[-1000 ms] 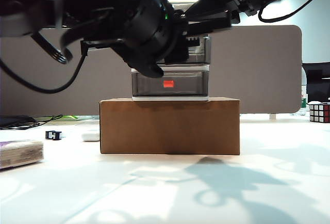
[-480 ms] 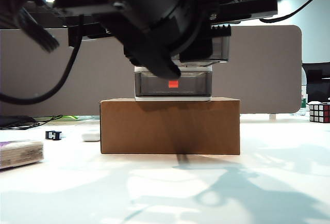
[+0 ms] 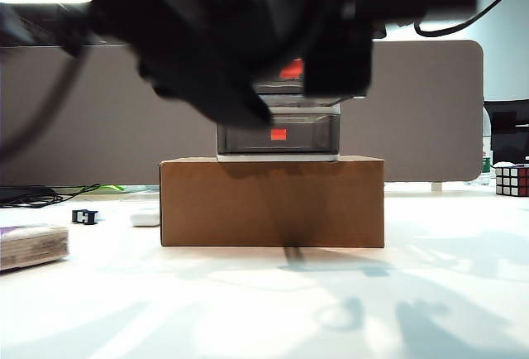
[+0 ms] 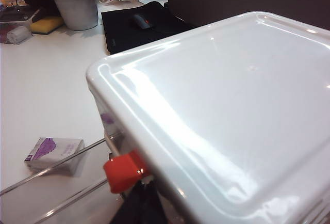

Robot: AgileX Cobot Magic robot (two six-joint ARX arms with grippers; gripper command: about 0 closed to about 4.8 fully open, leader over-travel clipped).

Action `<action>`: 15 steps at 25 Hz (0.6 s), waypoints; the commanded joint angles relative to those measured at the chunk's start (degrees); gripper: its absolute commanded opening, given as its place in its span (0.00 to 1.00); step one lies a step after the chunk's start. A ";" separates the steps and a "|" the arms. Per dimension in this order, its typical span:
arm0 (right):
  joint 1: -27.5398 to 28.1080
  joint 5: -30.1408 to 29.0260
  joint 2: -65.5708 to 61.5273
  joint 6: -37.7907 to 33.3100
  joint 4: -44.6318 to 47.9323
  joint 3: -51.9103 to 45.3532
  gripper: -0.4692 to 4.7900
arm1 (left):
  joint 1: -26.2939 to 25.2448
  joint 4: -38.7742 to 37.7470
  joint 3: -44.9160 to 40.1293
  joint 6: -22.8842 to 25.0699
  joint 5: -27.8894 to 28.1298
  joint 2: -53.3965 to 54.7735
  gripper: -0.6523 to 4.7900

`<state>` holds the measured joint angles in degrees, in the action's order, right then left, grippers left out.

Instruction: Open the second layer of the drawer on the table, pick up a pack of napkins on the table and put it in, and finally close the drawer.

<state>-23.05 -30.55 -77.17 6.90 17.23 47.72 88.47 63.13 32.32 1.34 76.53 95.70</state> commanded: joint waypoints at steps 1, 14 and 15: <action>0.59 -1.75 0.20 -0.31 -1.14 0.42 0.08 | 5.73 0.79 -6.56 10.08 3.39 -12.15 0.40; 0.70 -9.64 2.95 -3.19 -6.12 0.35 0.08 | -38.18 -53.75 -20.04 -2.58 -47.60 -70.07 0.11; 0.70 -9.97 2.97 -4.13 -6.21 0.35 0.08 | -44.72 -57.53 -19.58 -3.76 -55.63 -71.32 0.11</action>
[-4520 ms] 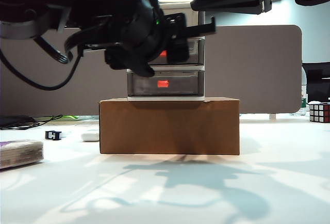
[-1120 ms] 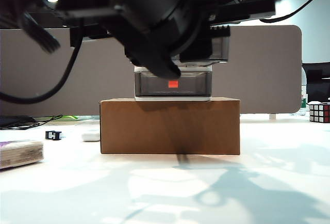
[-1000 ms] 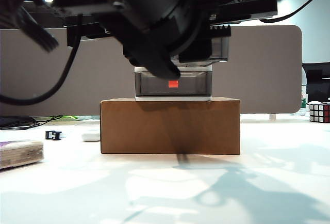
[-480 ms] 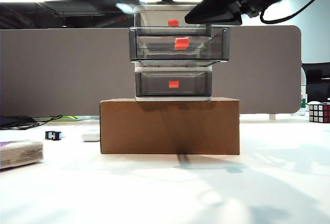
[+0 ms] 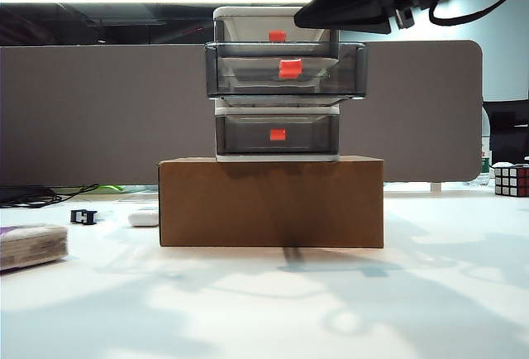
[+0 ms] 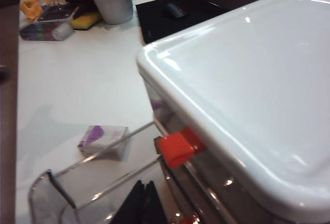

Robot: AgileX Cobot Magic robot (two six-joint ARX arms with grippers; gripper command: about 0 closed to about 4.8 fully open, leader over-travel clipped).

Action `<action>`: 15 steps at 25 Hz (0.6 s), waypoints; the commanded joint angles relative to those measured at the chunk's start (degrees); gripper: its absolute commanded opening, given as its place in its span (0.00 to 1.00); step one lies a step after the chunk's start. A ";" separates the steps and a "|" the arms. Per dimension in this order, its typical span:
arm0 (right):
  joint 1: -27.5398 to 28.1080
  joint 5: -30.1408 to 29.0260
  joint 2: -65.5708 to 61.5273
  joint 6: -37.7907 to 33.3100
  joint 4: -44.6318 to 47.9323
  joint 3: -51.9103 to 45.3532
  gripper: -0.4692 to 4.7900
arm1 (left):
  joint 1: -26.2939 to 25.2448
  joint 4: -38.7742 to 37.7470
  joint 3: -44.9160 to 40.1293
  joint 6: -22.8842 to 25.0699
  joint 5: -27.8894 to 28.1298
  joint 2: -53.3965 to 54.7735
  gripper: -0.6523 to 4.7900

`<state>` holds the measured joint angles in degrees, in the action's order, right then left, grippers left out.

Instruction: Open the second layer of the drawer on the table, pick up a pack of napkins on the table and put it in, and finally close the drawer.

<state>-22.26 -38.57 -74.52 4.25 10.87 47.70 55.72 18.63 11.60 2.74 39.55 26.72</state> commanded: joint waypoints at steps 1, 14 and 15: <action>-0.07 -2.14 0.31 -1.75 -0.04 0.37 0.08 | -17.29 -15.06 1.40 -5.86 -24.87 -2.99 0.11; -0.46 -5.38 0.33 -3.04 -2.10 0.37 0.08 | -61.37 -10.97 1.88 3.69 -74.16 16.94 0.45; -0.44 -5.53 0.33 -3.04 -2.14 0.37 0.08 | -60.89 -9.73 1.88 5.03 -74.31 18.80 0.53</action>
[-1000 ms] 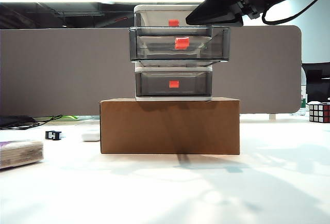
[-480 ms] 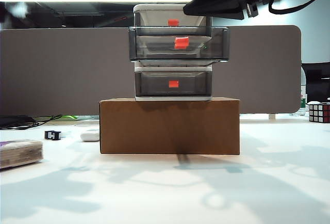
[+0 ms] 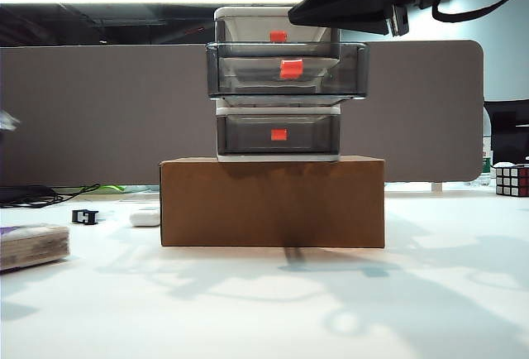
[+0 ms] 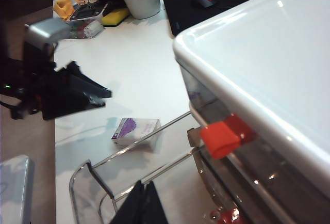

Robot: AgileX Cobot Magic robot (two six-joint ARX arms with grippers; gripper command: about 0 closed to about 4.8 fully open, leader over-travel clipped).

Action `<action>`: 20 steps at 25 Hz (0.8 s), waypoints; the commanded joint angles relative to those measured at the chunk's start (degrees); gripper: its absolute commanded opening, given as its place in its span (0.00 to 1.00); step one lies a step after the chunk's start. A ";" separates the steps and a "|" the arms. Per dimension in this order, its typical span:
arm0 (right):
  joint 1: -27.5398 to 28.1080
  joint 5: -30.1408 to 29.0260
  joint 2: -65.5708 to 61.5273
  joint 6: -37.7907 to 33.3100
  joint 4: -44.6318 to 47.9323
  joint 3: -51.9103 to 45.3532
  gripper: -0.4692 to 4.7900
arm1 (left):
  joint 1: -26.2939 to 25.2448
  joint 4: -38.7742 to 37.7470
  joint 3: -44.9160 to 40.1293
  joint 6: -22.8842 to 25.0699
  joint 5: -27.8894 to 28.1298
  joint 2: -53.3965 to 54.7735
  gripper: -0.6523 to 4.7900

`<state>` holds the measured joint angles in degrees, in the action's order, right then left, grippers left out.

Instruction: Open the second layer of the drawer on the table, pick up a pack of napkins on the table and put it in, and finally close the drawer.

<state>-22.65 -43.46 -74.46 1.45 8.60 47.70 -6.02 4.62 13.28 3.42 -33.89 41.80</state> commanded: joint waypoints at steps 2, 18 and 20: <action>-0.04 -0.63 0.26 -0.24 -0.02 0.37 0.08 | 2.45 7.30 0.22 6.51 0.46 8.02 0.68; -0.04 -1.68 0.24 0.31 -4.13 0.33 0.08 | 7.56 15.87 0.39 18.82 12.02 30.10 0.79; -0.04 -1.68 0.24 0.31 -4.11 0.33 0.08 | 7.69 15.80 1.68 18.60 11.98 33.92 0.79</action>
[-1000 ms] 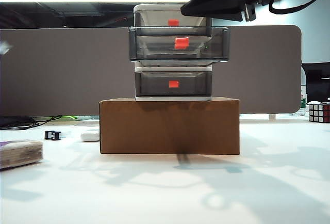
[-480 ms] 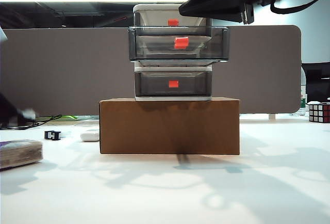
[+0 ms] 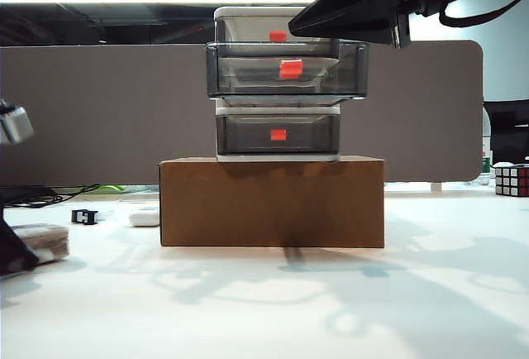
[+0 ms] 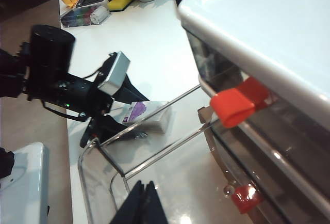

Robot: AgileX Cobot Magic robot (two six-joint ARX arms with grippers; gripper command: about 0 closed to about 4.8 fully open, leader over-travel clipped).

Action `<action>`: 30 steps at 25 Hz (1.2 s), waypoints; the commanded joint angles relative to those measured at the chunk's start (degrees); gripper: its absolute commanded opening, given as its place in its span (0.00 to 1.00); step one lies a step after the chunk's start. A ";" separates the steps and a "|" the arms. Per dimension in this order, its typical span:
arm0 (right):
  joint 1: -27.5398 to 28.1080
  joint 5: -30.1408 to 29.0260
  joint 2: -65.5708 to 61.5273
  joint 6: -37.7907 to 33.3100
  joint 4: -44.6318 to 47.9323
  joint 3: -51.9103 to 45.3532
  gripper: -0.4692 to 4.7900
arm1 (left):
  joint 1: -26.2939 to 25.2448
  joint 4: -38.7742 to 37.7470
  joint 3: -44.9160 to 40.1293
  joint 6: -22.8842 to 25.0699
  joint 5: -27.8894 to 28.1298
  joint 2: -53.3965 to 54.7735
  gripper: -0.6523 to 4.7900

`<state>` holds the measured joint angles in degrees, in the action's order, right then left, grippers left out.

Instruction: Open the second layer of the drawer on the table, pick up a pack of napkins on the table and put it in, and finally close the drawer.

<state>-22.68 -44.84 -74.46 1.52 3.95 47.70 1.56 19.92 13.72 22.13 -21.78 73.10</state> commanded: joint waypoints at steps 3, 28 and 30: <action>-0.02 -0.31 0.26 0.22 0.50 0.33 0.08 | 1.40 0.48 2.78 -1.62 -0.28 5.14 0.56; 2.67 -0.07 14.19 0.20 -0.37 0.39 0.08 | 36.50 -13.88 32.85 3.63 7.13 -12.68 0.28; 2.67 -0.09 14.19 0.20 -0.94 0.39 0.08 | 37.70 -13.92 36.24 4.87 5.16 -7.67 0.29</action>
<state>-19.92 -44.84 -60.40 1.52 3.27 47.72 38.52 6.04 47.79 25.56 -14.96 62.41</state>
